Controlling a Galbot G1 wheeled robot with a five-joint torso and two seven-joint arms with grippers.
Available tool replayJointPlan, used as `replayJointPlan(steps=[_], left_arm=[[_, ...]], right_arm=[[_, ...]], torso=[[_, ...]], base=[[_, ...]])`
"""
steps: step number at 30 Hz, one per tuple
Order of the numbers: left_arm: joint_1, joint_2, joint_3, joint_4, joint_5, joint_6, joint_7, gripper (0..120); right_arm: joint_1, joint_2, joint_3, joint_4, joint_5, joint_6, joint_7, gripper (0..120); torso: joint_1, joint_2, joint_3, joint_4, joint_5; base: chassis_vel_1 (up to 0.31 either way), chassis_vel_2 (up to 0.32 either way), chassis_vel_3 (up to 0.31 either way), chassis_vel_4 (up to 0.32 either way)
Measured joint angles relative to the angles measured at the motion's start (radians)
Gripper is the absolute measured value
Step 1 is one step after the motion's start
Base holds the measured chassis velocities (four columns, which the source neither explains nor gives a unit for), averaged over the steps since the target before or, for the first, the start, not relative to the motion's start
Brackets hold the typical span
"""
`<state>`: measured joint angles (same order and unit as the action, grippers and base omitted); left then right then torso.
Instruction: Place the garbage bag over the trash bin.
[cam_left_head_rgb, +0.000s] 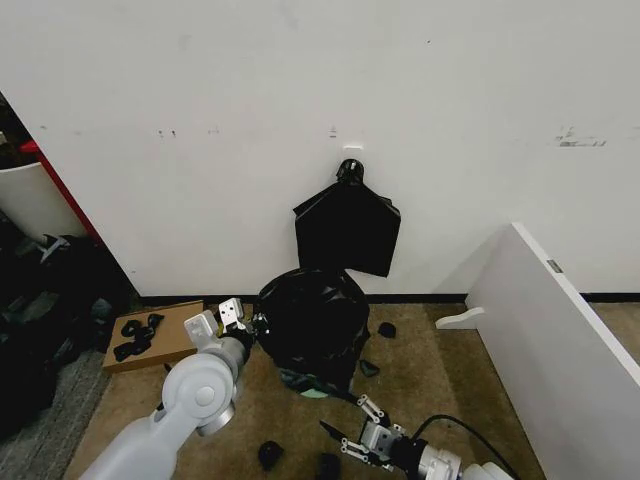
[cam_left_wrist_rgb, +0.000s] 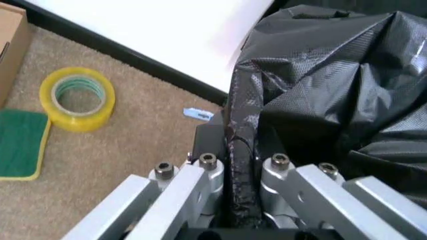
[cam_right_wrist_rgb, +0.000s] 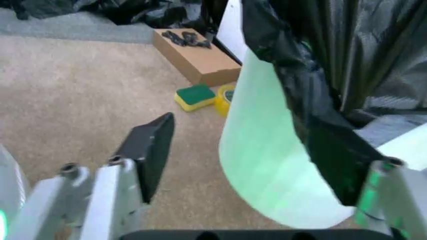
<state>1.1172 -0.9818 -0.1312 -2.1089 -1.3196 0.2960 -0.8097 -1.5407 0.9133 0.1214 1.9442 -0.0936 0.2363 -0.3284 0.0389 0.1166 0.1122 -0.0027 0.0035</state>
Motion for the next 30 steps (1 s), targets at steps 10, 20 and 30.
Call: replayJointPlan(steps=[10, 20, 30], left_arm=[[-0.011, 0.002, -0.003, 0.024, 0.001, -0.010, -0.008, 4], [0.018, 0.013, 0.012, 0.027, 0.094, -0.019, 0.033, 4], [0.070, 0.002, 0.038, 0.095, 0.410, -0.097, 0.179, 4]], right_arm=[[-0.010, 0.006, 0.037, 0.001, 0.118, 0.091, -0.167, 100], [0.003, 0.001, 0.040, 0.029, 0.244, -0.004, -0.024, 100], [-0.031, -0.015, 0.072, 0.186, 0.439, -0.145, 0.057, 100]], torso=[[0.000, 0.000, 0.000, 0.0001, 0.0000], [0.000, 0.000, 0.000, 0.0000, 0.0001], [0.000, 0.000, 0.000, 0.0000, -0.0001]], base=[[0.000, 0.000, 0.000, 0.000], [0.000, 0.000, 0.000, 0.000], [0.000, 0.000, 0.000, 0.000]])
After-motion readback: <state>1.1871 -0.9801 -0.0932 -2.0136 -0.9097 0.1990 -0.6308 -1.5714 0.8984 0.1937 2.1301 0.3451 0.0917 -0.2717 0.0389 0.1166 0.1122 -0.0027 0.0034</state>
